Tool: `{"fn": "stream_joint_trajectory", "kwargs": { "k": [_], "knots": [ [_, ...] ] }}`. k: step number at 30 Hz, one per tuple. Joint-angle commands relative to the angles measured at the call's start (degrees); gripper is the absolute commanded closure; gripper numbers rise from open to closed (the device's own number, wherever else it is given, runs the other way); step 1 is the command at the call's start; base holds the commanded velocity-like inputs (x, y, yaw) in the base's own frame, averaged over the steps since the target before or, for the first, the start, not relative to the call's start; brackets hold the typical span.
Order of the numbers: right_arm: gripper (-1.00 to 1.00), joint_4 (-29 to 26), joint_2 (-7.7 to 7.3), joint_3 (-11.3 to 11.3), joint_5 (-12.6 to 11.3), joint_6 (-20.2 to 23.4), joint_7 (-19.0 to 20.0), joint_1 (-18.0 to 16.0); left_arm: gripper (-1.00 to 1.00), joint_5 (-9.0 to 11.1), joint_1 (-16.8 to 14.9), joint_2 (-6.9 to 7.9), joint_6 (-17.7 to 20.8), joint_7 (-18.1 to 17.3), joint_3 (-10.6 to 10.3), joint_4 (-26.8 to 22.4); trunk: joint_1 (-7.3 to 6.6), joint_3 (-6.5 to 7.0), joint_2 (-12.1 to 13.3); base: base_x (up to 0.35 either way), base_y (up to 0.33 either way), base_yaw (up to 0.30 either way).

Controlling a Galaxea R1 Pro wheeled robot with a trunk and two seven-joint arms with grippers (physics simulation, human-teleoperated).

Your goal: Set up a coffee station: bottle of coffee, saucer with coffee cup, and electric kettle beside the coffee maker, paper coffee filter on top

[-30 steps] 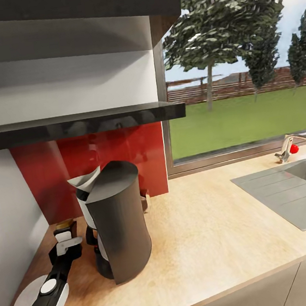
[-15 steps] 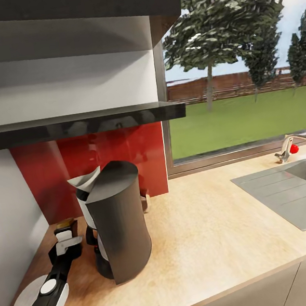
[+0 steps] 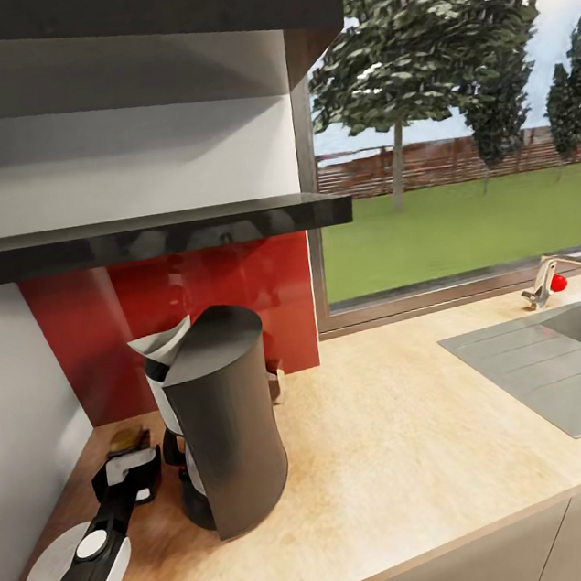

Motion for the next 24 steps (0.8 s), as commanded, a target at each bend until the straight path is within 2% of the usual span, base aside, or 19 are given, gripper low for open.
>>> {"fn": "stream_joint_trajectory", "kwargs": {
  "k": [1,24],
  "knots": [
    [-1.00,0.06,0.00,-0.34,-0.29,-0.23,0.10,-0.02,-1.00,0.45,-0.01,0.02,-0.19,0.13,-0.14,0.03,0.02,-0.02,-0.04,0.000,0.000,0.000],
    [-1.00,0.06,0.06,-0.34,-0.29,-0.23,0.10,-0.02,-1.00,0.25,-0.02,0.05,-0.19,0.13,-0.14,0.03,0.02,-0.02,-0.04,0.000,0.000,0.000]
  ]
}}
